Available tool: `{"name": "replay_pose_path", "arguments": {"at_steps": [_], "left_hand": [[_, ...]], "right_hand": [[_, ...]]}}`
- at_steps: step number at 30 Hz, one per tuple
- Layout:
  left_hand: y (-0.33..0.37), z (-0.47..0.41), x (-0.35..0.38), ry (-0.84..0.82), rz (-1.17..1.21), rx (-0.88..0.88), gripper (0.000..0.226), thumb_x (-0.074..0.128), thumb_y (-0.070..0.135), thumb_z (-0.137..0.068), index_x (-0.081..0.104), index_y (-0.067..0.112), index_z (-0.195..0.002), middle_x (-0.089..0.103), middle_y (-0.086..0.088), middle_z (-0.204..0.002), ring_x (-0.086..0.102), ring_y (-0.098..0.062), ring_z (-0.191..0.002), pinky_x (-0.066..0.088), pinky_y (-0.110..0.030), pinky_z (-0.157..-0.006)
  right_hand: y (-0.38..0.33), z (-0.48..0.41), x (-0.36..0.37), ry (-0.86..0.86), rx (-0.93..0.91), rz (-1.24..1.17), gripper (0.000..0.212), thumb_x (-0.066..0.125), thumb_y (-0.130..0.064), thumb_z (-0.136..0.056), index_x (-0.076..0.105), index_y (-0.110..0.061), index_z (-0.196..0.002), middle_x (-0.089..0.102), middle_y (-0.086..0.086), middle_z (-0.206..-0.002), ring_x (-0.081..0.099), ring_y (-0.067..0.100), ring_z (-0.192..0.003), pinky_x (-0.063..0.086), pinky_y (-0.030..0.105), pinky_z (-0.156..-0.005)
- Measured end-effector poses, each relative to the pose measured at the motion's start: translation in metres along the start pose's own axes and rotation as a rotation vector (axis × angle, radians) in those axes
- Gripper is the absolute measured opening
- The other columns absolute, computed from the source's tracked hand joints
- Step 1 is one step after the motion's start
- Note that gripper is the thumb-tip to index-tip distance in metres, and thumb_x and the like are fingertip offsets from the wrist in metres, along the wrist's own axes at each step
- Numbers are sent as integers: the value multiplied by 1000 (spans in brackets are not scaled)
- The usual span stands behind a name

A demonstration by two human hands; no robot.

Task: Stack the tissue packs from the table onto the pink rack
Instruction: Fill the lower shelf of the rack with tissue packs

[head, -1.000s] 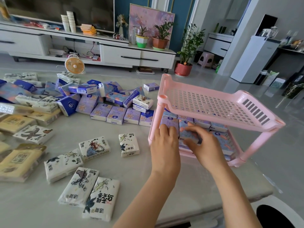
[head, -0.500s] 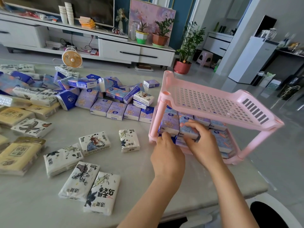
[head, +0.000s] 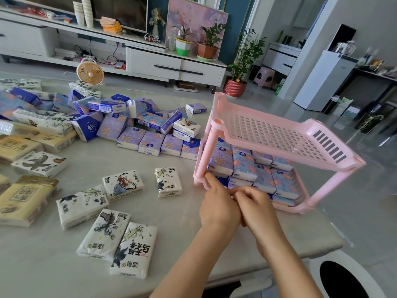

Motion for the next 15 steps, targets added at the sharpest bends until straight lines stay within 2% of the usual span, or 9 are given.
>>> {"name": "replay_pose_path", "arguments": {"at_steps": [2, 4, 5, 6, 8, 9, 11, 13, 15], "left_hand": [[0, 4, 1, -12, -40, -3, 57, 46, 14, -88, 14, 8, -134, 62, -11, -108, 60, -32, -99, 42, -33, -71], [4, 15, 4, -53, -129, -17, 63, 43, 17, -89, 10, 8, -142, 60, -11, -115, 57, -31, -105, 40, -32, -74], [6, 22, 3, -59, -166, -15, 61, 41, 18, -90, 13, 11, -144, 58, -10, -117, 56, -30, -107, 41, -33, -77], [8, 30, -4, -23, -160, -11, 52, 40, 18, -90, 25, 14, -140, 59, -8, -116, 56, -29, -107, 42, -33, -80], [17, 41, -40, 149, -65, 18, 26, 40, 19, -89, 50, 21, -113, 63, -3, -103, 58, -26, -97, 45, -33, -77], [21, 43, -63, 259, 10, 53, 19, 41, 18, -88, 55, 21, -101, 63, -1, -97, 59, -25, -91, 45, -33, -74], [24, 31, -101, 400, 178, 125, 16, 43, 14, -87, 58, 18, -89, 62, 1, -85, 55, -25, -76, 43, -32, -65], [19, -3, -119, 348, 262, 118, 17, 43, 10, -87, 58, 13, -82, 54, -2, -74, 43, -23, -68, 34, -29, -60], [12, -37, -118, 188, 308, 83, 20, 42, 10, -90, 61, 17, -87, 55, -3, -82, 44, -19, -76, 35, -27, -67]], "right_hand": [[8, -1, -4, 19, 71, -72, 21, 49, -1, -85, 68, -9, -80, 65, 1, -73, 50, 10, -58, 33, 21, -52], [10, -1, -6, 34, 102, -139, 20, 50, 0, -86, 67, -8, -80, 64, 5, -73, 53, 14, -63, 39, 22, -54], [9, -2, -7, 37, 91, -145, 19, 51, 0, -85, 67, -7, -79, 63, 6, -73, 54, 16, -66, 42, 24, -56], [7, -2, -8, 40, 60, -131, 18, 52, 0, -85, 67, -7, -77, 64, 6, -72, 55, 18, -67, 43, 26, -60], [-3, -3, -11, 71, -36, -81, 20, 54, 0, -83, 67, -12, -72, 64, 0, -68, 55, 16, -67, 42, 27, -63], [-10, -3, -14, 99, -87, -51, 23, 54, 0, -82, 66, -15, -70, 64, -4, -67, 54, 13, -66, 41, 25, -62], [-26, 0, -19, 183, -209, 35, 24, 55, 1, -82, 63, -19, -70, 62, -8, -70, 54, 7, -66, 42, 17, -63], [-48, 6, -25, 295, -413, 210, 15, 54, -2, -80, 62, -14, -81, 60, -4, -80, 53, 14, -77, 42, 22, -75], [-61, 8, -21, 353, -544, 409, 23, 53, -9, -73, 63, -7, -94, 61, 4, -94, 50, 22, -91, 36, 29, -85]]}}
Point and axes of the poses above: each hand's wrist, its own z-axis away from the middle knuckle, its own x-axis out of the palm, y = z × x, the point moved 10 cm from there along -z, towards the middle knuckle
